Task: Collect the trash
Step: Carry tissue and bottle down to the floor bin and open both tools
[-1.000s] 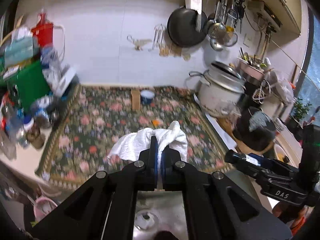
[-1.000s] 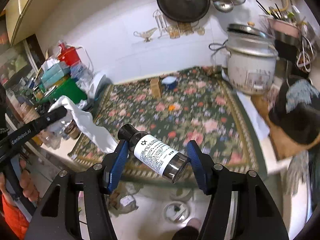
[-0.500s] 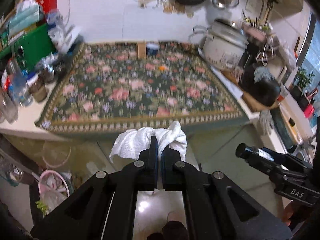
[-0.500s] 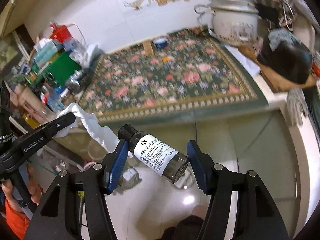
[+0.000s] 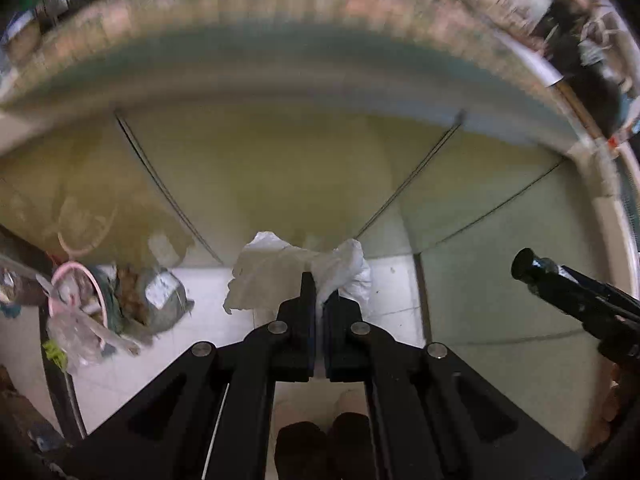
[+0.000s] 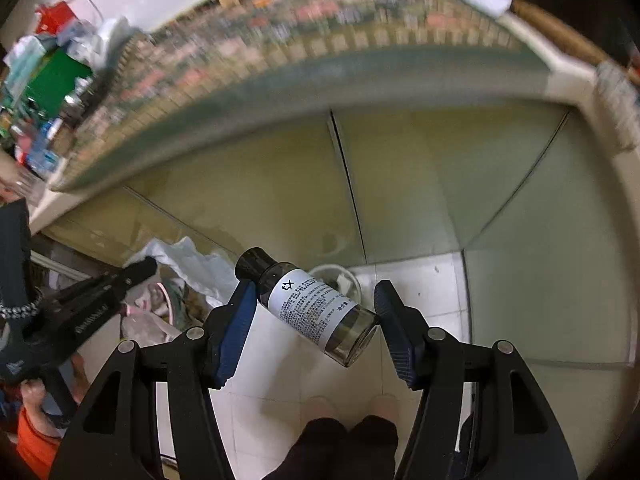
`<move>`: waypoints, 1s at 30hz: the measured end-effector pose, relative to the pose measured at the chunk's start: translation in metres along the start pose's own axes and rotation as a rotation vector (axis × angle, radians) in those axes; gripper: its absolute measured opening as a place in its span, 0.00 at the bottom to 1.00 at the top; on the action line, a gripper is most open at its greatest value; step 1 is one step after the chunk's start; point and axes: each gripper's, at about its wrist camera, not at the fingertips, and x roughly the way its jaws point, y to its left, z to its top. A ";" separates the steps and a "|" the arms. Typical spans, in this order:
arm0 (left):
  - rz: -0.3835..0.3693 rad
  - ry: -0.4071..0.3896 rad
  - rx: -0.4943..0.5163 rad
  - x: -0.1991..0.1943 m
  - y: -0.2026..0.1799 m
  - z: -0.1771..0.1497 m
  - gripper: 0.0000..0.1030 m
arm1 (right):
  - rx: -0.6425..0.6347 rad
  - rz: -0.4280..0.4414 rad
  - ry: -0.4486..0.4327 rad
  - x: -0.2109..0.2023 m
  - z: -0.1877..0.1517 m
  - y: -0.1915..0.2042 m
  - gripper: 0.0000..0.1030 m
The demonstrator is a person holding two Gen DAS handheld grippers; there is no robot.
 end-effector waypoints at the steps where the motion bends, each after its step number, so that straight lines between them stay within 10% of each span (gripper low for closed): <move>1: 0.005 0.011 -0.007 0.017 0.002 -0.003 0.01 | -0.002 0.001 0.013 0.014 -0.001 -0.003 0.56; 18: 0.012 0.214 -0.012 0.303 0.036 -0.096 0.01 | -0.019 0.042 0.164 0.288 -0.041 -0.053 0.56; 30: -0.019 0.312 -0.041 0.342 0.059 -0.104 0.24 | -0.033 0.126 0.343 0.345 -0.050 -0.036 0.57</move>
